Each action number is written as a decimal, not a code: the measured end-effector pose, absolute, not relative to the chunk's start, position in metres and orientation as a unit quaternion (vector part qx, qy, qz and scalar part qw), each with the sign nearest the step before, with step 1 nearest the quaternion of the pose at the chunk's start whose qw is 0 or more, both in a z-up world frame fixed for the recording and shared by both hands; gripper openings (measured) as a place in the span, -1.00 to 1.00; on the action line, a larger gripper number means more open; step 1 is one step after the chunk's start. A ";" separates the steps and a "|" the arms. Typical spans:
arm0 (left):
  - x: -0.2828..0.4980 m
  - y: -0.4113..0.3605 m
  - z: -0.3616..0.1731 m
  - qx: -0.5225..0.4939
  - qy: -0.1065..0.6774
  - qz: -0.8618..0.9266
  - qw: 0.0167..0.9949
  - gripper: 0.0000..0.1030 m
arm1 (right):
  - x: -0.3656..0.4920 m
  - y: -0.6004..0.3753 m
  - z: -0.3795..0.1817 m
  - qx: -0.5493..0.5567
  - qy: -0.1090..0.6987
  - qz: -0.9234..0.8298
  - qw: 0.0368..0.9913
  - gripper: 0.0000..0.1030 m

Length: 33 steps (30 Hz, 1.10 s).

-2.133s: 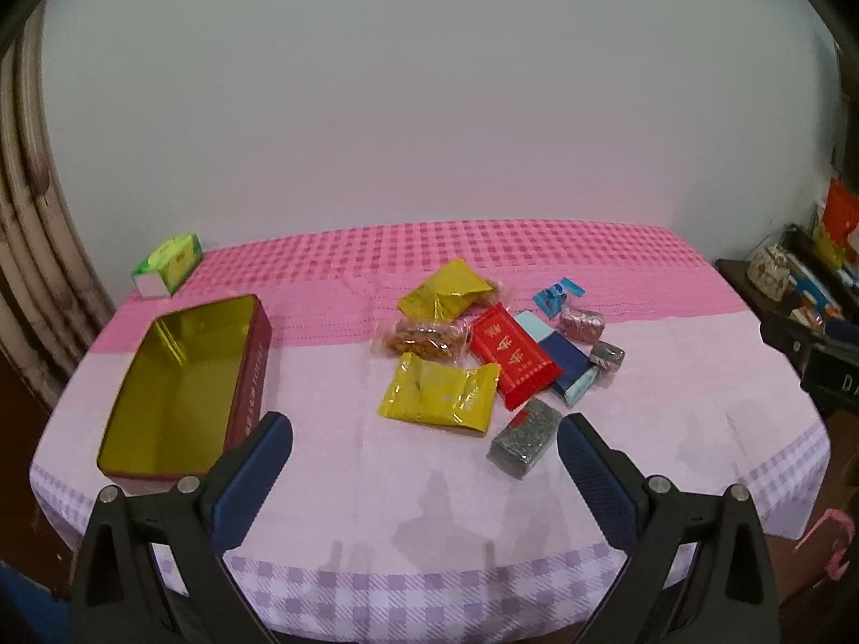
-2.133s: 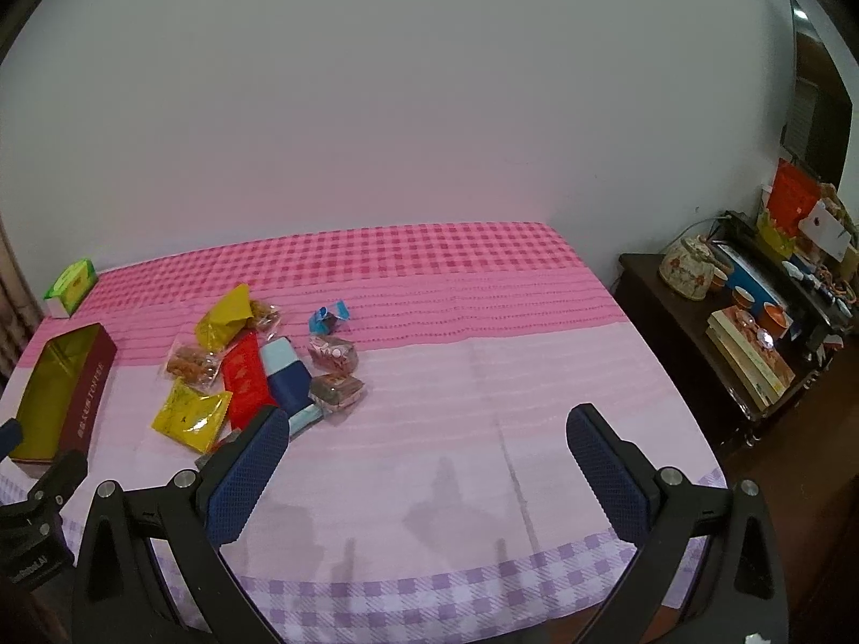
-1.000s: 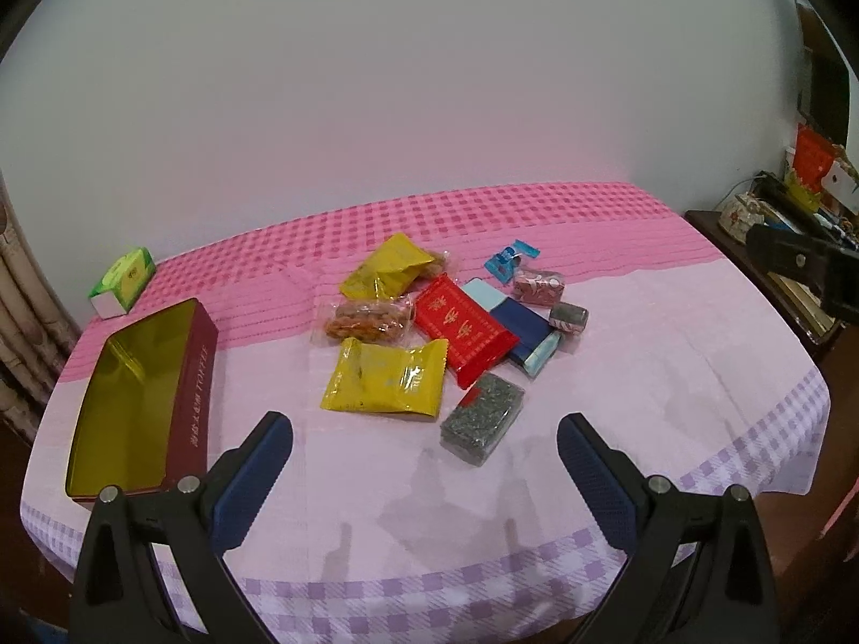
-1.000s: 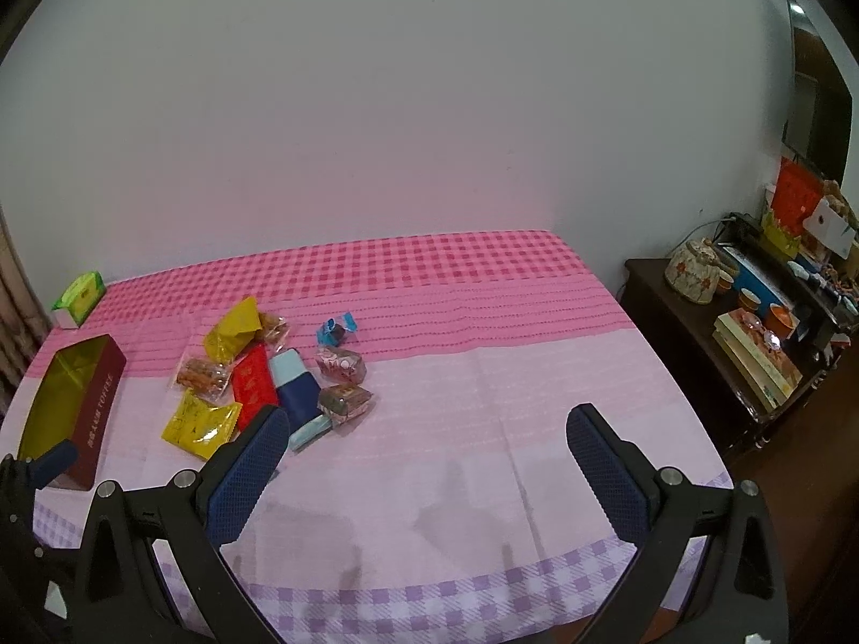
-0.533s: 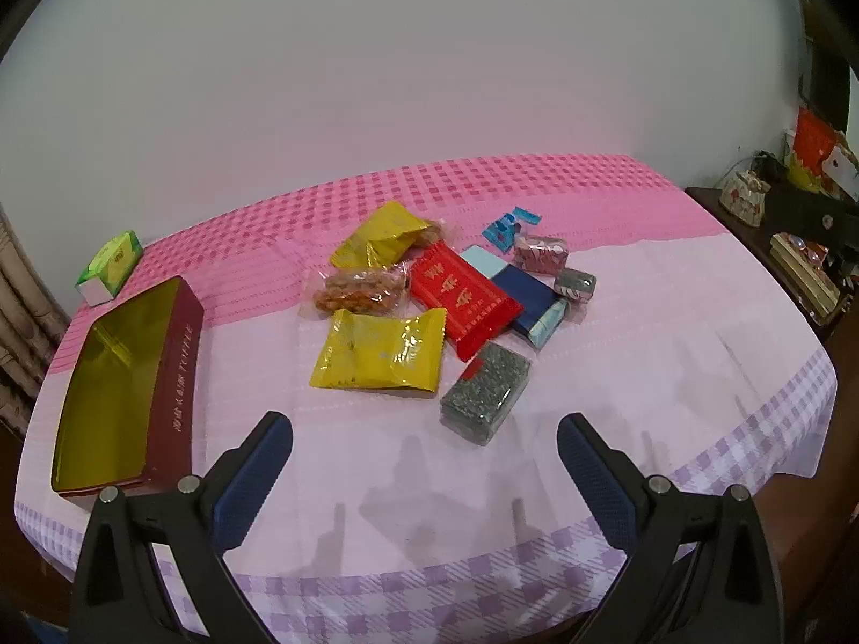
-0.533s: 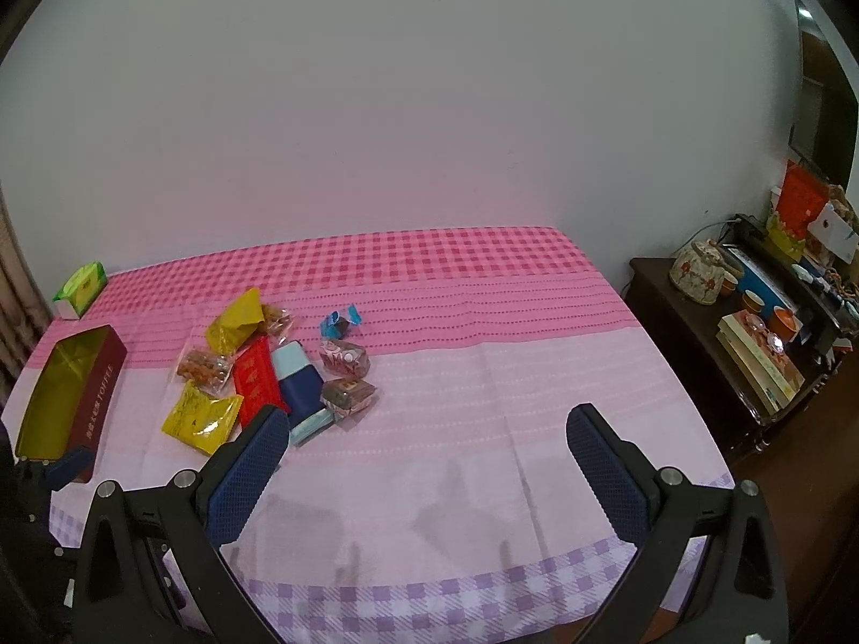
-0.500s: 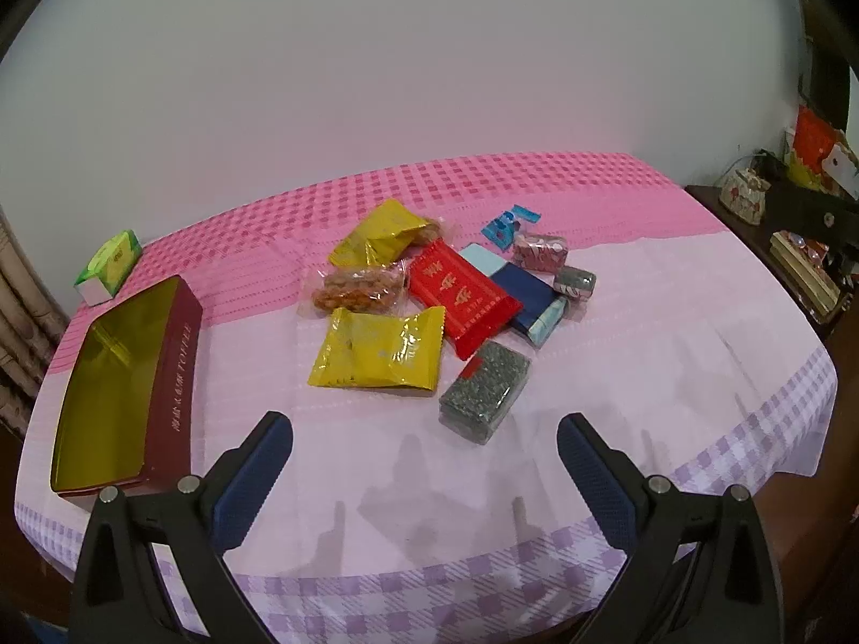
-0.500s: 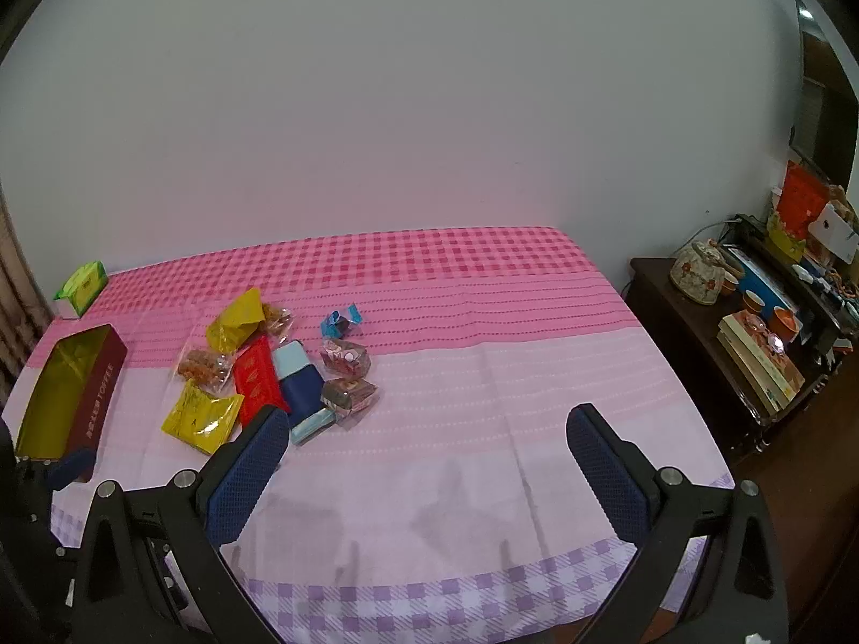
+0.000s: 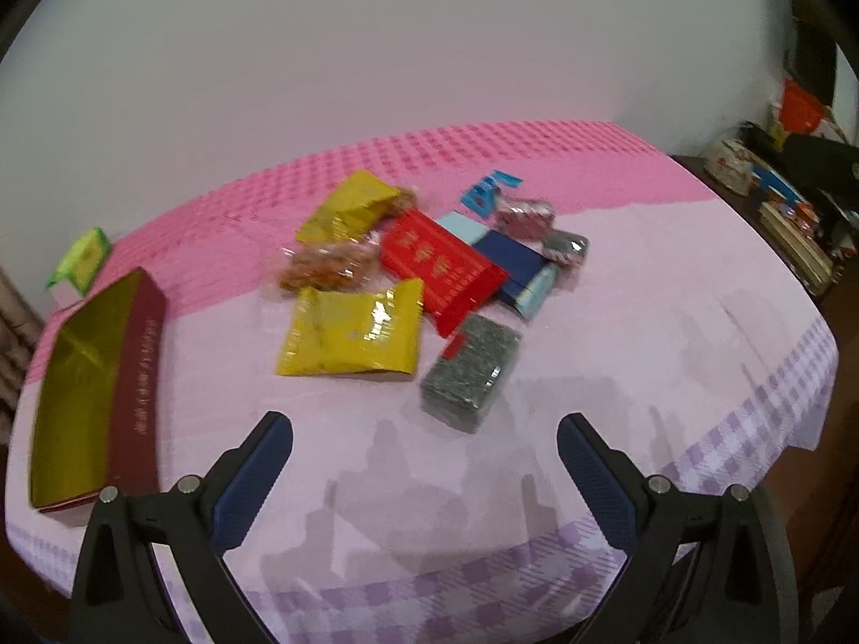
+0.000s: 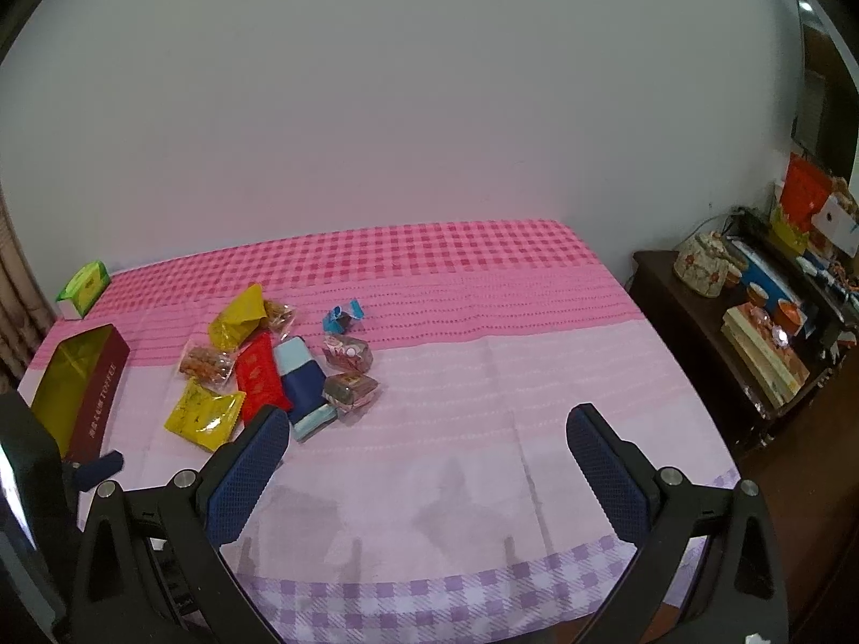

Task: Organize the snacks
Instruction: 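Grasp the grey sparkly block with the left gripper, then carry the grey block into the tin box and open the left gripper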

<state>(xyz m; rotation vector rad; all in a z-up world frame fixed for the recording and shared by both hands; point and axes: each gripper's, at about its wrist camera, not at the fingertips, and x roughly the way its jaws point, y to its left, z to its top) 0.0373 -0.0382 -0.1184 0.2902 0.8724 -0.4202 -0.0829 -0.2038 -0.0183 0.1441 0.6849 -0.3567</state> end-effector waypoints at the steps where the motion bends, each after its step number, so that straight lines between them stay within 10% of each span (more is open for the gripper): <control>1: 0.039 -0.041 -0.123 0.149 0.419 -0.209 0.871 0.96 | -0.081 -0.205 -0.021 0.071 0.338 -0.175 0.922 0.99; 4: 0.047 -0.053 -0.138 0.182 0.421 -0.222 0.860 0.93 | -0.076 -0.204 -0.026 0.068 0.344 -0.174 0.920 0.99; 15: 0.072 -0.075 -0.167 0.194 0.449 -0.242 0.838 -0.14 | -0.068 -0.215 -0.038 0.080 0.357 -0.172 0.915 0.99; 33: 0.046 -0.063 -0.123 0.155 0.419 -0.248 0.859 -0.22 | -0.073 -0.205 -0.029 0.074 0.350 -0.158 0.920 0.99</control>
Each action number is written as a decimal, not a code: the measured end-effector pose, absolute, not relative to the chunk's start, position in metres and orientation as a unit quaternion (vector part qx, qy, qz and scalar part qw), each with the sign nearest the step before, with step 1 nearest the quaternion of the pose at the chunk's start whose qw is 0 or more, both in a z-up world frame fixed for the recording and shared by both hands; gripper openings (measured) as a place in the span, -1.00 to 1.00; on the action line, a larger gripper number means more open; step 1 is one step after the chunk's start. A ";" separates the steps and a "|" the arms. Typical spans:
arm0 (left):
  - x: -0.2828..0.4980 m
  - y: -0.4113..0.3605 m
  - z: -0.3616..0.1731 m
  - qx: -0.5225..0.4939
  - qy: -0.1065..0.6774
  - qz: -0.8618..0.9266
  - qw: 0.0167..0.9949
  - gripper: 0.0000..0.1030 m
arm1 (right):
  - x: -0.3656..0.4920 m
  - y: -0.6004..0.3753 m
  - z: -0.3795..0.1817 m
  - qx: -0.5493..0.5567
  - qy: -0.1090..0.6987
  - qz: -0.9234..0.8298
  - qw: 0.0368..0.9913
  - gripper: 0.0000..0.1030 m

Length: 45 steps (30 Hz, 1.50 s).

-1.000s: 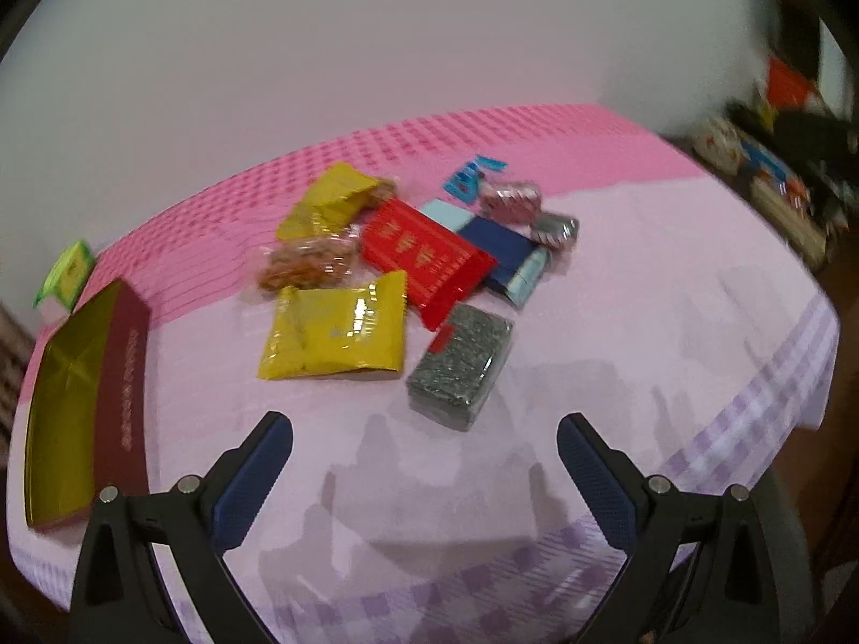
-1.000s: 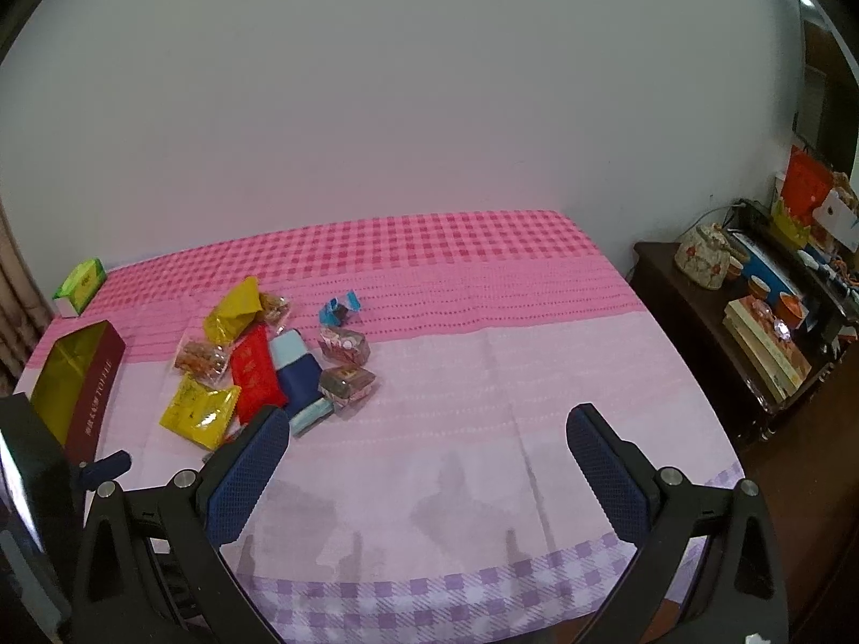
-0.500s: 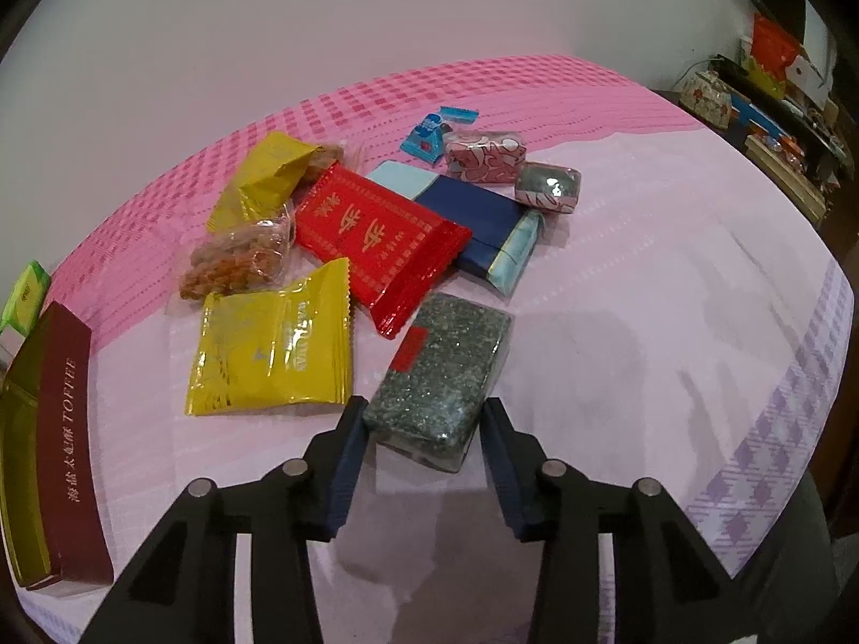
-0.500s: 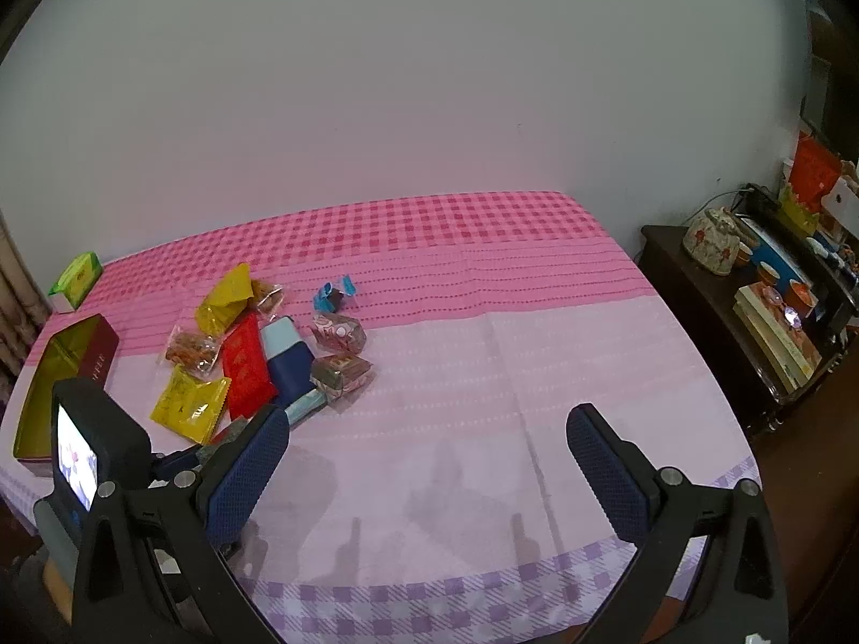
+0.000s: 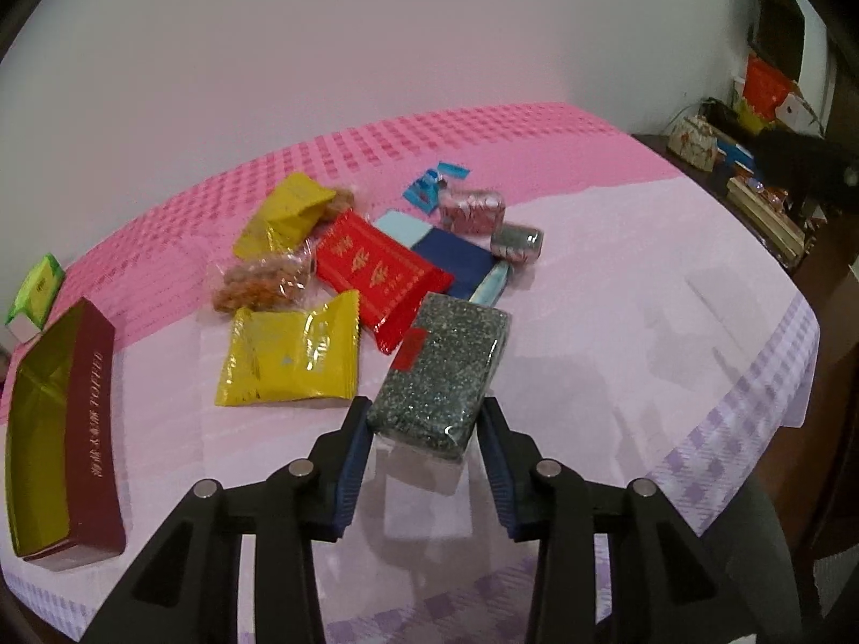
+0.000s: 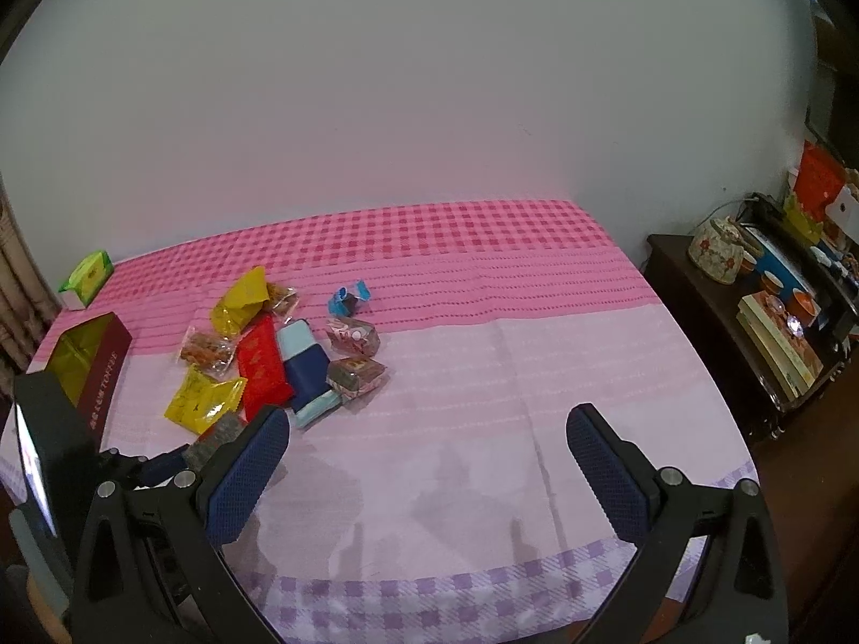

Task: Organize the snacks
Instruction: 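Carry the grey block into the tin box and open the left gripper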

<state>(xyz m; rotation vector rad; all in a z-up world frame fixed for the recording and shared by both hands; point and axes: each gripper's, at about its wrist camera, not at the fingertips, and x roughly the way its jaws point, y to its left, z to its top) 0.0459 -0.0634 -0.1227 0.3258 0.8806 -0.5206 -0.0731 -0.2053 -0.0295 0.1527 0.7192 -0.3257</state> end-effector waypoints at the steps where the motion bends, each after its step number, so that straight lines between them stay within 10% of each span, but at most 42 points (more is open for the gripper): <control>1: 0.044 -0.062 -0.118 0.154 0.415 -0.246 0.862 -0.22 | -0.074 -0.204 -0.029 0.074 0.349 -0.158 0.921 0.99; 20: 0.071 0.060 -0.026 0.072 0.344 -0.102 0.931 -0.22 | -0.076 -0.198 -0.029 0.072 0.352 -0.150 0.921 0.99; 45: 0.132 0.216 -0.055 -0.010 0.386 0.042 0.922 -0.22 | -0.064 -0.184 -0.043 0.043 0.372 -0.149 0.915 1.00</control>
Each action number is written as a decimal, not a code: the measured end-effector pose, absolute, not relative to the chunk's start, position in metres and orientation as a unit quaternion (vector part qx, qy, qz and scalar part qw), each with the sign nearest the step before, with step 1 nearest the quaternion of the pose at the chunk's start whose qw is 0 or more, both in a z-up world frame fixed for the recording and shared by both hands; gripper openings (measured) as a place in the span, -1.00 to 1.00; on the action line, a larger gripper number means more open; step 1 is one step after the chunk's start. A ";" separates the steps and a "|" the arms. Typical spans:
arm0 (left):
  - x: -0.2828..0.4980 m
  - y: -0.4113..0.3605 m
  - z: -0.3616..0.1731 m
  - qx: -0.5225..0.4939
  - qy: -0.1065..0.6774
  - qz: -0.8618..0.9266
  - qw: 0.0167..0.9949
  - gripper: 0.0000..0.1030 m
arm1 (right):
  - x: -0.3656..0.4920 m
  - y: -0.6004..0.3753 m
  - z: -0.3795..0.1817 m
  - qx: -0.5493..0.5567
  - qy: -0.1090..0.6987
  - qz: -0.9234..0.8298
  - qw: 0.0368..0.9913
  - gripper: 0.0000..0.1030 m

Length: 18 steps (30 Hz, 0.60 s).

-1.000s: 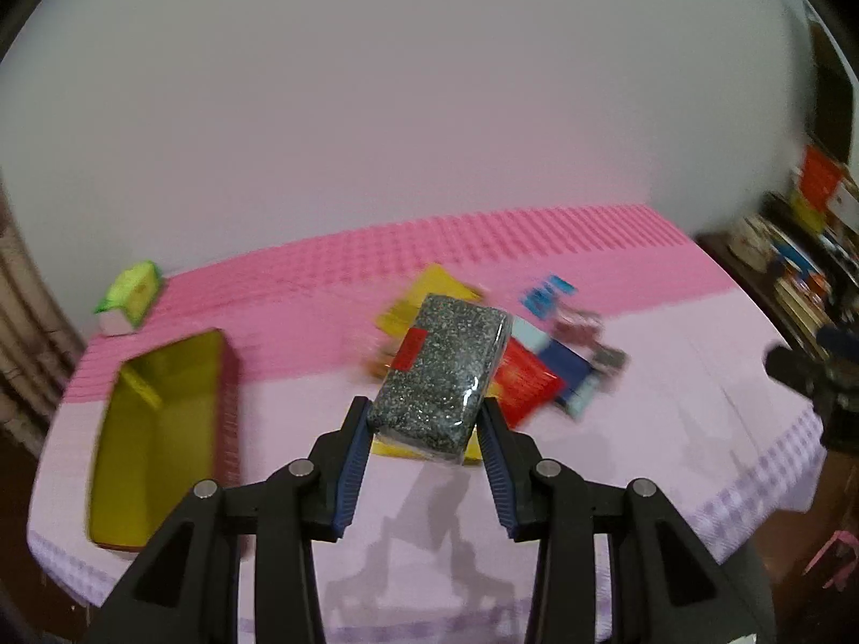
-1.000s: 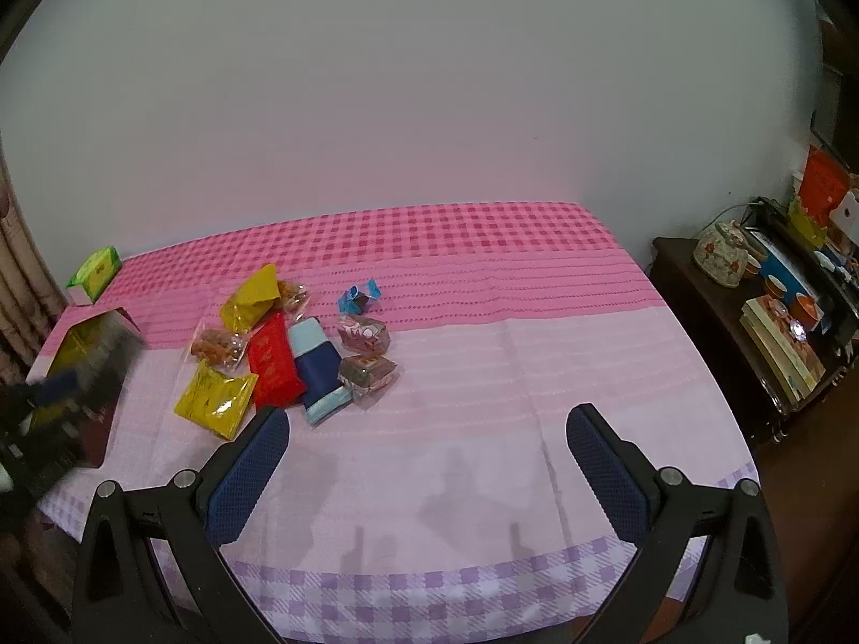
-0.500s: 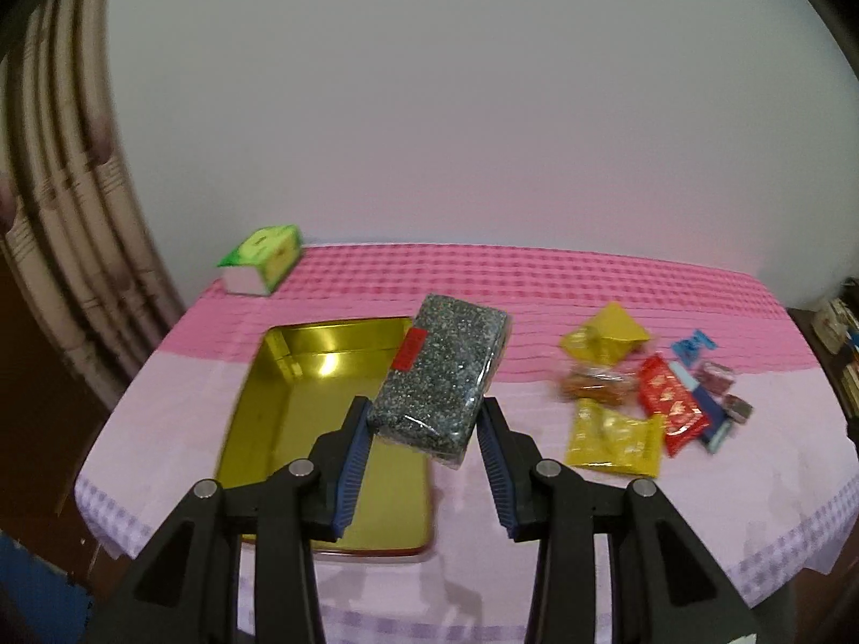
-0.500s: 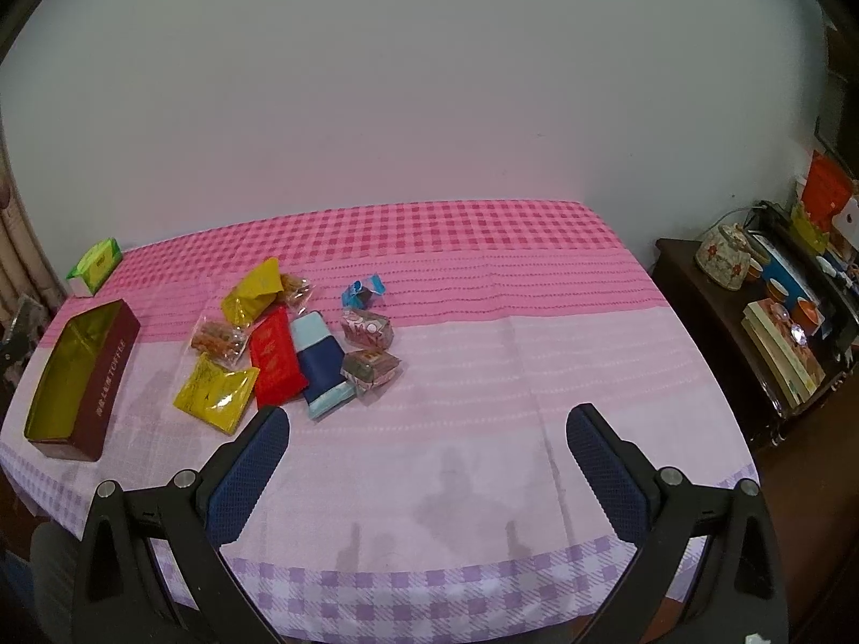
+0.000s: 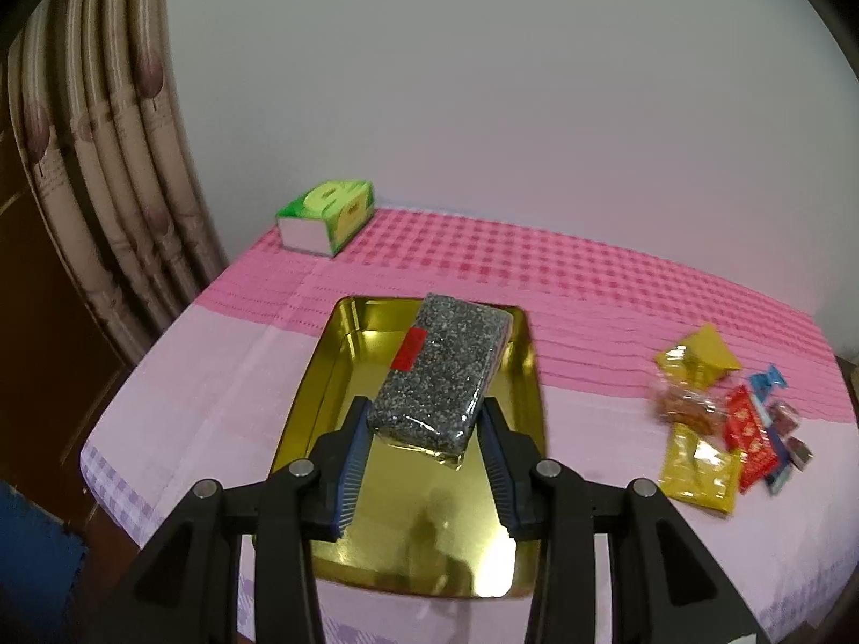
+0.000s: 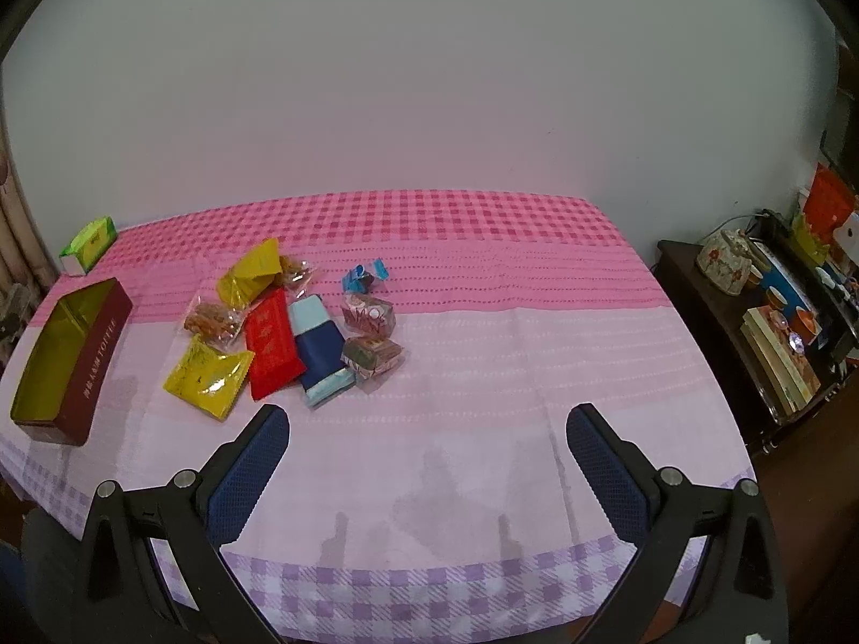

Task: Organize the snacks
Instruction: 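Carry the grey block into the tin box and open the left gripper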

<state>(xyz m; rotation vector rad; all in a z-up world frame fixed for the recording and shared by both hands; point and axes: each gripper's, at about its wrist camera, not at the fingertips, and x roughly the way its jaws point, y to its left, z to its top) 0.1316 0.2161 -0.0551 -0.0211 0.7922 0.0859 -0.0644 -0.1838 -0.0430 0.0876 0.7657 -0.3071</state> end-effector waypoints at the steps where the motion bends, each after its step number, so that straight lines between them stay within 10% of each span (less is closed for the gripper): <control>1: 0.137 0.218 -0.059 -0.012 0.390 0.047 0.919 -0.22 | -0.064 -0.182 -0.045 0.041 0.374 -0.149 0.914 1.00; 18: 0.216 0.235 -0.125 -0.003 0.478 0.090 0.874 -0.22 | -0.038 -0.168 -0.084 0.011 0.423 -0.131 0.896 0.99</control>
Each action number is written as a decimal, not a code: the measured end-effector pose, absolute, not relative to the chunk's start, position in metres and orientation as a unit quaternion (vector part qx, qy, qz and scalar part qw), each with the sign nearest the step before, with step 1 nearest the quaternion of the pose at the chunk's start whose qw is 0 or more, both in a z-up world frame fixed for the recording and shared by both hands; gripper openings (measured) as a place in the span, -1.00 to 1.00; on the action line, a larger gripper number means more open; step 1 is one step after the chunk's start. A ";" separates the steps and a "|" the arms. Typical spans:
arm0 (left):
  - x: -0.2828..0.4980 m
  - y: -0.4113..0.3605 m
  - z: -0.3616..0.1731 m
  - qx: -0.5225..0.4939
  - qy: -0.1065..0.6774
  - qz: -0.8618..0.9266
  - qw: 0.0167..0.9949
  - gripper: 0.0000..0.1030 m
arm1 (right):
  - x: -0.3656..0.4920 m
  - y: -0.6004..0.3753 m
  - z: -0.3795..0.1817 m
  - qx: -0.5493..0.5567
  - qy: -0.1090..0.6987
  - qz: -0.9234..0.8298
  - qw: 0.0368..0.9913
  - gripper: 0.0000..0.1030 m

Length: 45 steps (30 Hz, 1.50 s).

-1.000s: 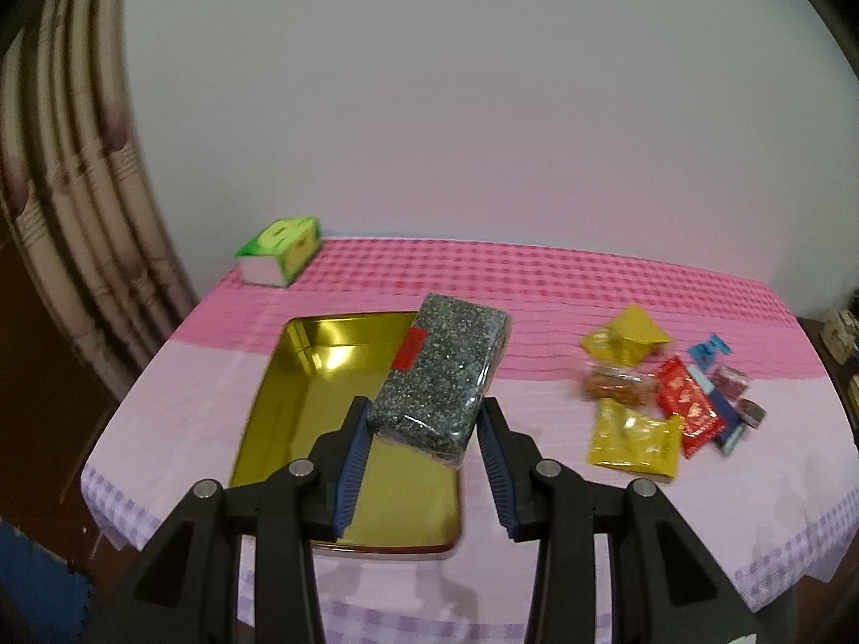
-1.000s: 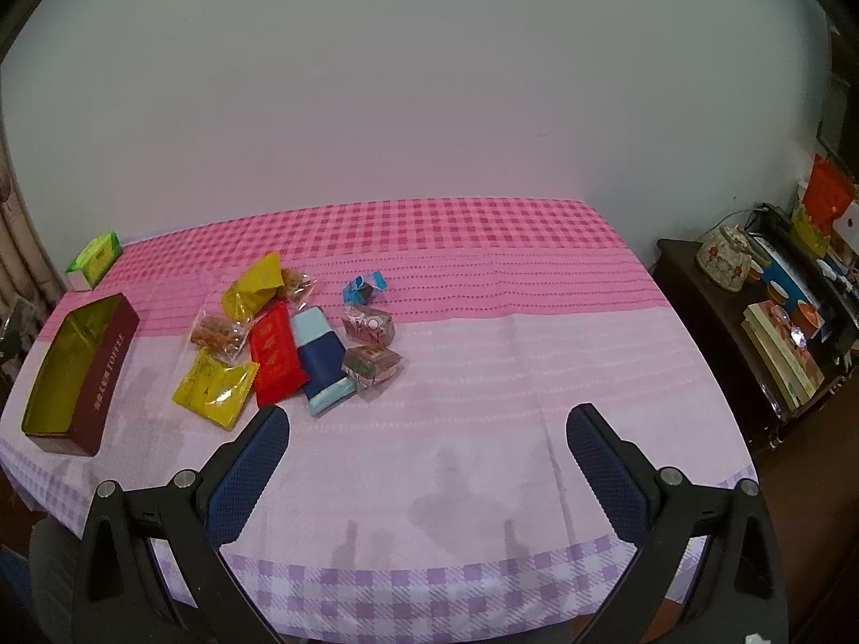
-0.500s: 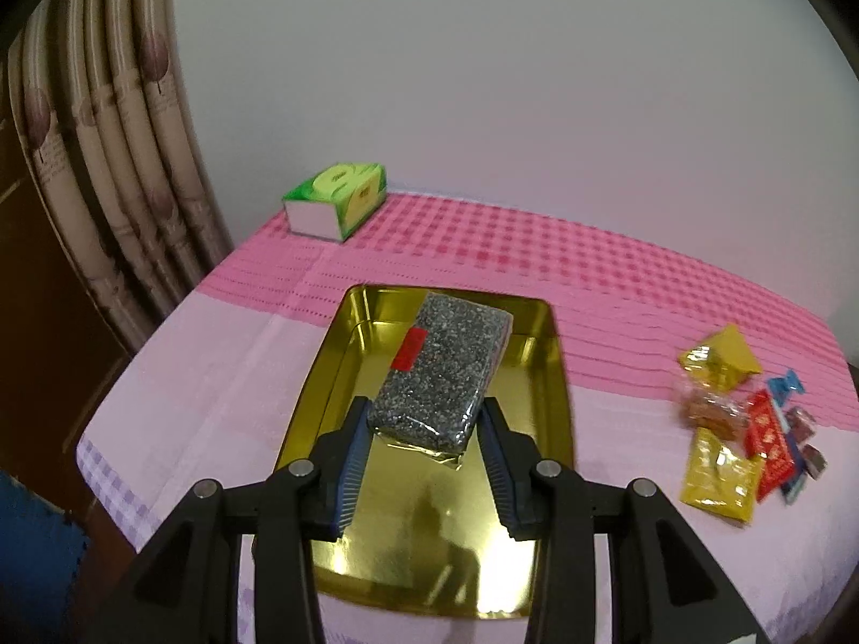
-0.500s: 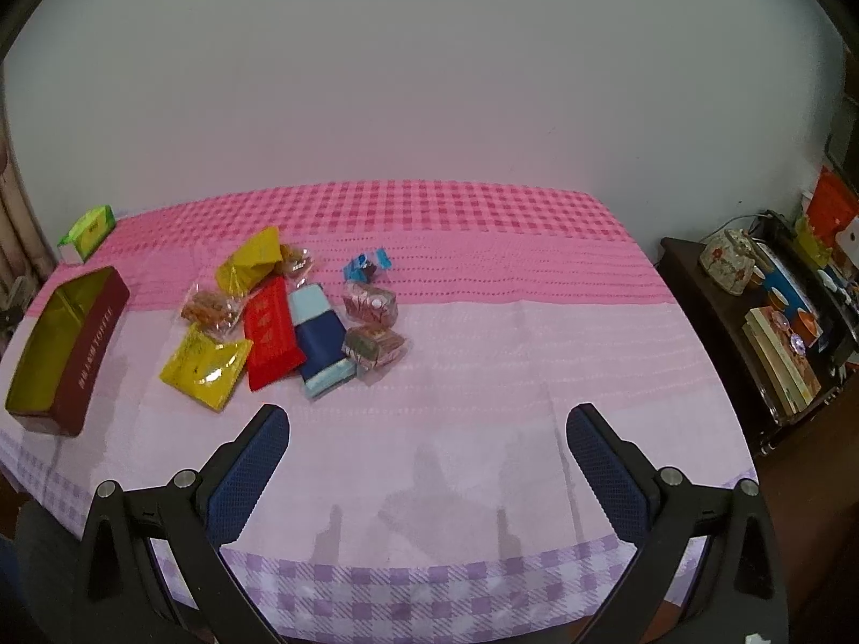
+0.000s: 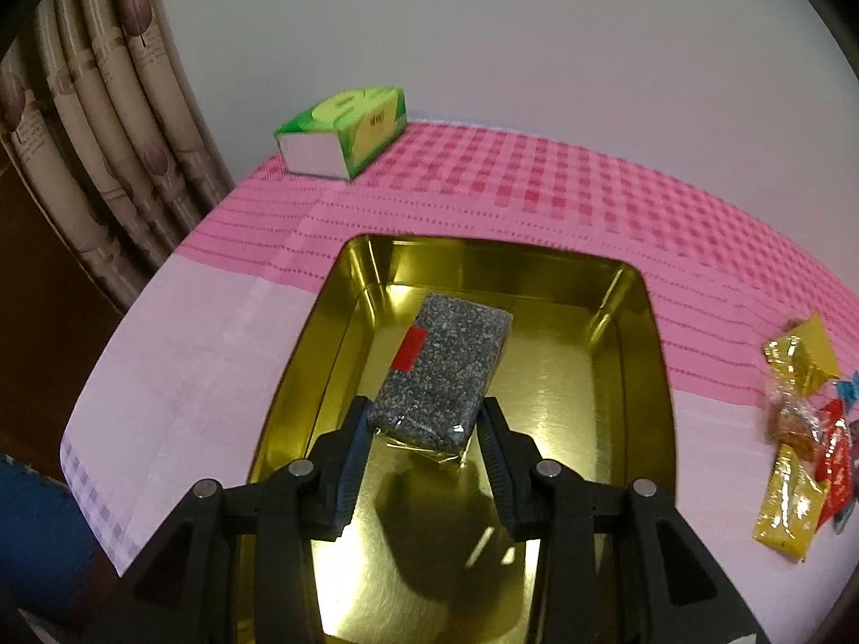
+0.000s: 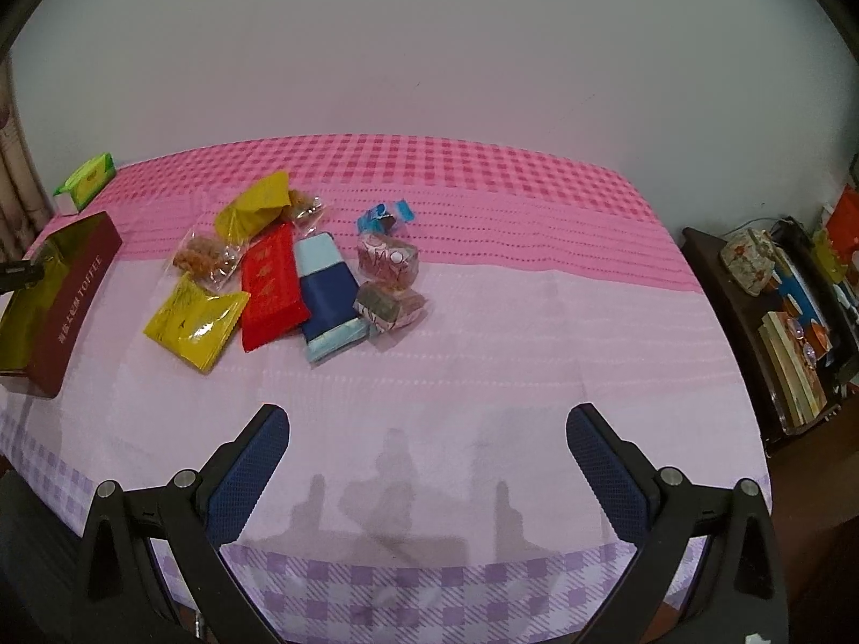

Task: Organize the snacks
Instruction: 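Carry the grey block into the tin box and open the left gripper, then grasp the patterned square cake with the right gripper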

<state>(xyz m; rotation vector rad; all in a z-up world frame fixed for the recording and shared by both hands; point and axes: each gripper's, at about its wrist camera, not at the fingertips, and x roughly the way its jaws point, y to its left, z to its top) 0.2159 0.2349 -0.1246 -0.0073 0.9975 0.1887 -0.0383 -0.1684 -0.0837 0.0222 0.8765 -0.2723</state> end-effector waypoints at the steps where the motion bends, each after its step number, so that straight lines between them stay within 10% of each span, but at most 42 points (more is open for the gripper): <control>1: 0.219 0.235 -0.128 -0.004 0.483 0.092 0.871 -0.22 | -0.039 -0.169 -0.084 0.010 0.423 -0.132 0.896 0.99; 19: 0.235 0.241 -0.154 -0.036 0.519 0.092 0.849 -0.18 | -0.034 -0.173 -0.099 0.013 0.441 -0.132 0.888 0.99; 25: 0.214 0.238 -0.125 -0.028 0.476 0.063 0.877 0.18 | -0.034 -0.186 -0.113 0.019 0.443 -0.141 0.885 0.99; 40: -0.016 0.200 -0.094 -0.072 0.403 -0.135 0.902 0.36 | -0.009 -0.186 -0.126 0.045 0.400 -0.080 0.912 0.97; 45: -0.020 0.184 -0.094 -0.065 0.396 -0.176 0.899 0.36 | 0.032 -0.190 -0.129 0.120 0.400 -0.092 0.904 0.23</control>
